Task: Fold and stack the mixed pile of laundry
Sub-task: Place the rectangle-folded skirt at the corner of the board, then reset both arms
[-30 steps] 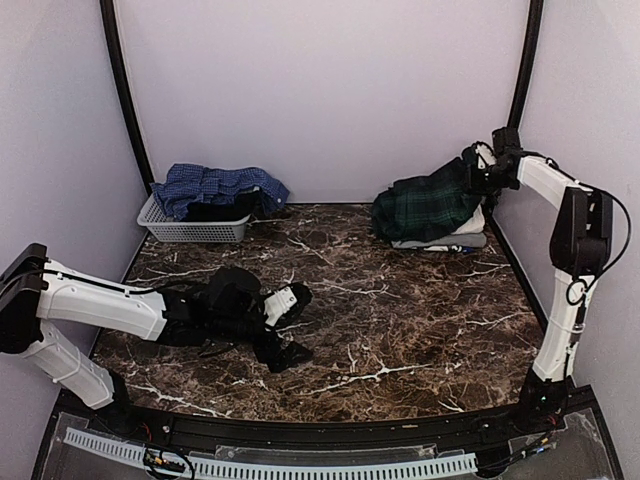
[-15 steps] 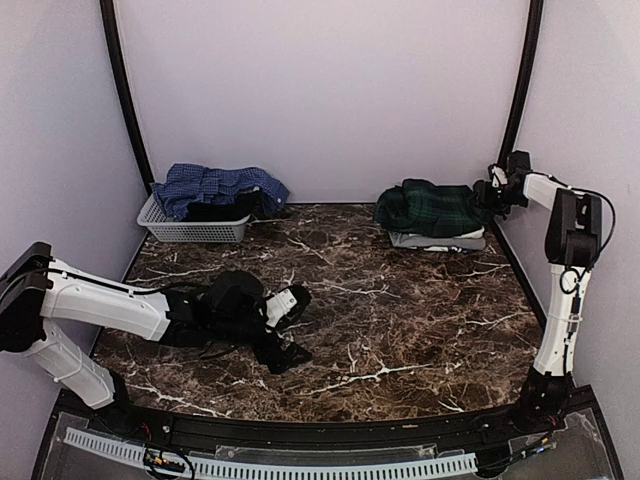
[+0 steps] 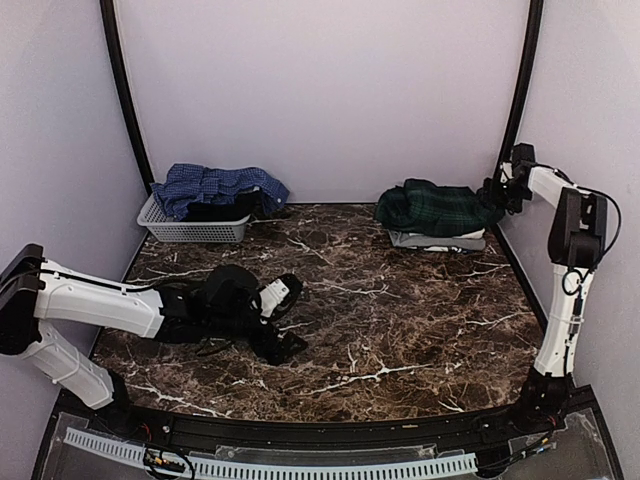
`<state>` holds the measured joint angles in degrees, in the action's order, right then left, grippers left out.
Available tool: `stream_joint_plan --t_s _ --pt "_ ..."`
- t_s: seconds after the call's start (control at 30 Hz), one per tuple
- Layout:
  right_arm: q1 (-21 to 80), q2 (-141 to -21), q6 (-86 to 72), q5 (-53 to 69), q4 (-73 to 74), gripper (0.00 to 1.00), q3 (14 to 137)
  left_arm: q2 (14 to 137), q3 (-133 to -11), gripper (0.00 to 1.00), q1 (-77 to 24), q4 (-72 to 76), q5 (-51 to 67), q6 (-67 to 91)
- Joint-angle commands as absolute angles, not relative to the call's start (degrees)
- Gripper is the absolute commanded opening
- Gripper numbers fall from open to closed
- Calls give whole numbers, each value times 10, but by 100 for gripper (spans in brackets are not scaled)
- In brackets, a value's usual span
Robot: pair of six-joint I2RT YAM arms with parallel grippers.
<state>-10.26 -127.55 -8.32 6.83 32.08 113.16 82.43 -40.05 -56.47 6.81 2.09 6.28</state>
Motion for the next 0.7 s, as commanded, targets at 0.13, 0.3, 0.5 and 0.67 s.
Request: stream_joint_plan --t_s 0.13,0.3,0.5,0.67 --pt "-109 -1196 -66 51 363 99 1191 774 -407 99 -540 62 17 78" --pt "-109 -1175 -61 100 394 99 1216 760 -417 99 -516 49 25 99" --pt "-87 -1106 -80 204 369 99 1180 741 -490 99 -424 -42 21 181" --pt "-41 -1051 -78 234 367 98 1158 731 -586 99 -341 -120 41 204"
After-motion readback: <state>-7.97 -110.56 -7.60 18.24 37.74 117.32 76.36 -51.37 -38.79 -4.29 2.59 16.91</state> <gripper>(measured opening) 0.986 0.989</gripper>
